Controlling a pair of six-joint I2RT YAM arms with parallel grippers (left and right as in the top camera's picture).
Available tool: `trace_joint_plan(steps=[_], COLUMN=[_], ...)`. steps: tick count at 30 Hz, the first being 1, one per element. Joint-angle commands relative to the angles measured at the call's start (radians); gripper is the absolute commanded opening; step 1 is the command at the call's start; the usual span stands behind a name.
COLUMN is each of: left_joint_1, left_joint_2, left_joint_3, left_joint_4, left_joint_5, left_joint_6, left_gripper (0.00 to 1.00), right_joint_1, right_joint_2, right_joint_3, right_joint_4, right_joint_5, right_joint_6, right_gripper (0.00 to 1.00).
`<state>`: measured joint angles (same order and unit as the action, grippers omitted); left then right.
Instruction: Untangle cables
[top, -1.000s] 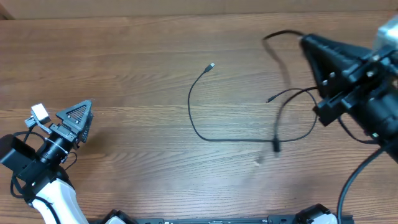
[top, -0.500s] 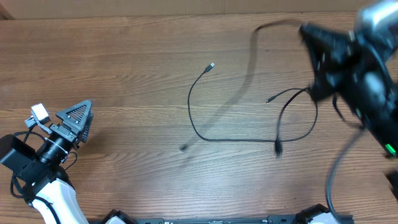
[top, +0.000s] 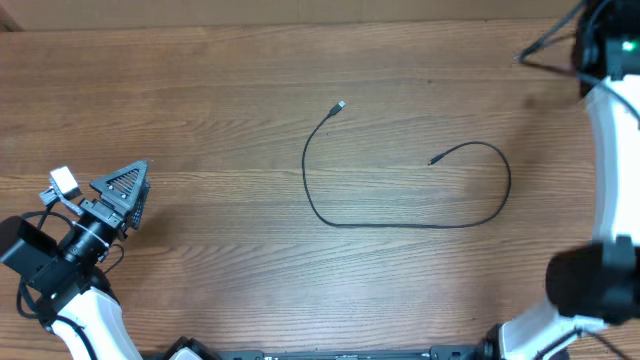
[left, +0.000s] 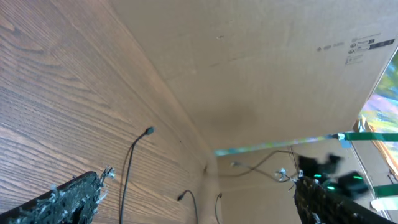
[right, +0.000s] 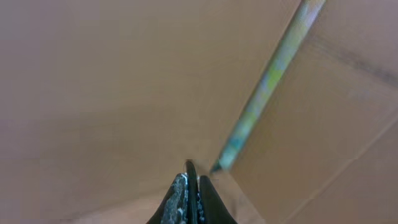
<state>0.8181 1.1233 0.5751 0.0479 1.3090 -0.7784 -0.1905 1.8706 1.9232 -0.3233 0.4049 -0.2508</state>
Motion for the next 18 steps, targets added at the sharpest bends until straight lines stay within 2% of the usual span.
trace_joint_plan(steps=[1, 11, 16, 18], left_joint_1=[0.003, 0.003, 0.003, 0.003], left_joint_2=[-0.005, -0.005, -0.005, -0.005], left_joint_3=[0.016, 0.016, 0.016, 0.016], left_joint_4=[0.001, 0.001, 0.001, 0.001], left_joint_5=[0.015, 0.015, 0.015, 0.015], left_joint_6=[0.023, 0.023, 0.023, 0.023], left_gripper=[1.0, 0.99, 1.0, 1.0], right_joint_1=[-0.063, -0.126, -0.119, -0.116], right_joint_2=[0.083, 0.398, 0.447, 0.447], right_joint_3=[0.009, 0.009, 0.009, 0.009], right_joint_4=[0.01, -0.099, -0.098, -0.074], right_joint_5=[-0.199, -0.201, -0.269, -0.342], right_joint_6=[-0.012, -0.005, -0.005, -0.005], right_gripper=[0.04, 0.04, 0.05, 0.09])
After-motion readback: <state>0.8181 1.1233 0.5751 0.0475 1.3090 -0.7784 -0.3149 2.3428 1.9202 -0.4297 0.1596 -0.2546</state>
